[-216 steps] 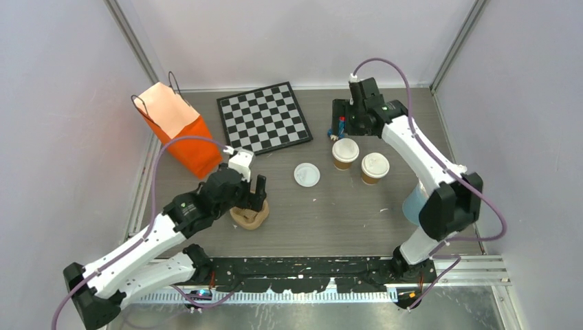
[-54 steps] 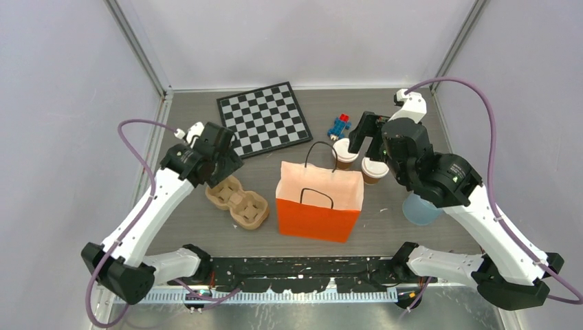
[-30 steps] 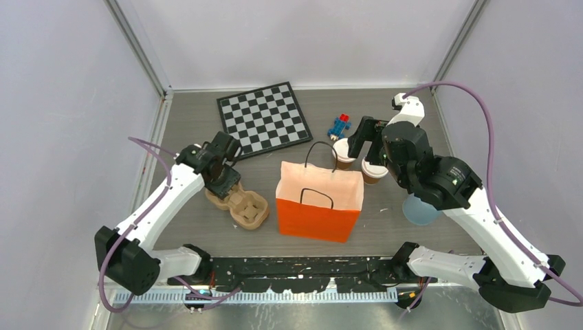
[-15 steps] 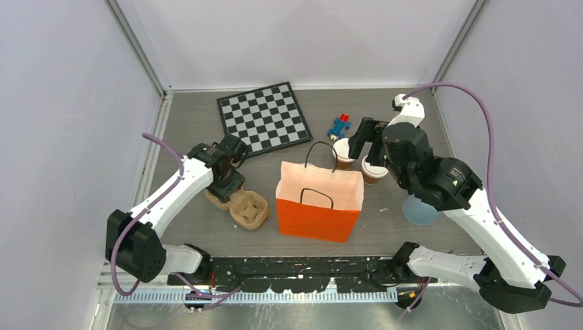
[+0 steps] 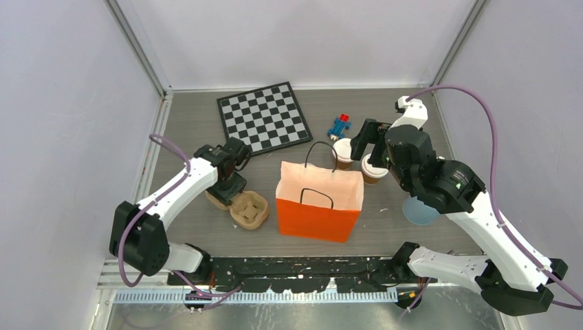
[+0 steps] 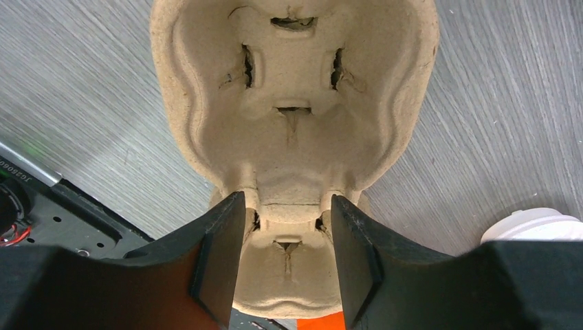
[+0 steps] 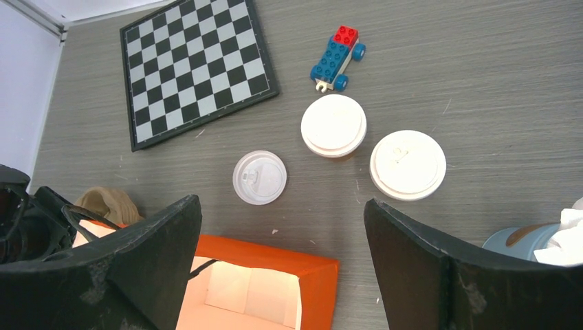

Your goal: Pack the takeout coffee

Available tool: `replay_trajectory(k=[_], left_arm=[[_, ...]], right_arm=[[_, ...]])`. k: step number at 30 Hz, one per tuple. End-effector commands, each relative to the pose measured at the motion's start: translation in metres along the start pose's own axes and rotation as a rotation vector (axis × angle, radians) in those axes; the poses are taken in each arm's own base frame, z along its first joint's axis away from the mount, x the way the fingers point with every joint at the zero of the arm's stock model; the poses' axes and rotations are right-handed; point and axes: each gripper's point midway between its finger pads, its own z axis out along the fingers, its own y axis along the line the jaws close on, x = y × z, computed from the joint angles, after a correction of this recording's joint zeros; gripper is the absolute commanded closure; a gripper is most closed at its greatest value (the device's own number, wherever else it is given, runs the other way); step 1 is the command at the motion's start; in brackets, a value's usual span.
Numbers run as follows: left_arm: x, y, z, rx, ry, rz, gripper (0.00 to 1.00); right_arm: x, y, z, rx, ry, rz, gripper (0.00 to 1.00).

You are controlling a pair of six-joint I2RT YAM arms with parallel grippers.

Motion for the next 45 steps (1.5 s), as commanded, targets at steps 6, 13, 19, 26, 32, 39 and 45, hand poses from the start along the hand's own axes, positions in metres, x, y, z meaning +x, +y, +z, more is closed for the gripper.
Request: replay_trajectory(k=[6,13,19,26,32,39,45], left_arm=[[-0.003,-0.003,0.006,0.002,-0.018,-0.043,0.52],[0.001,0.0,0.009,-0.026,0.0,-0.065,0.53],[-0.001,0.004,0.008,-0.032,-0.014,-0.062,0.55],[-0.008,0.008,-0.001,-0.028,-0.038,-0.062,0.63],[-0.016,0.015,-0.014,-0.029,-0.069,-0.072,0.66],[-0.021,0.017,-0.022,-0.007,-0.087,-0.083,0.66],[-0.028,0.015,-0.031,0.017,-0.114,-0.074,0.66]], right_arm=[[-0.013,-0.004,-0.004,0.008,-0.046,0.008,0.08],[-0.01,-0.007,-0.006,0.011,-0.047,0.011,0.08],[-0.01,-0.011,-0.008,0.017,-0.05,0.012,0.08],[-0.009,-0.013,-0.01,0.02,-0.051,0.024,0.08],[-0.009,-0.015,-0.011,0.022,-0.056,0.023,0.08],[-0.007,-0.015,-0.012,0.017,-0.052,0.029,0.08],[-0.006,-0.017,-0.013,0.018,-0.056,0.032,0.08]])
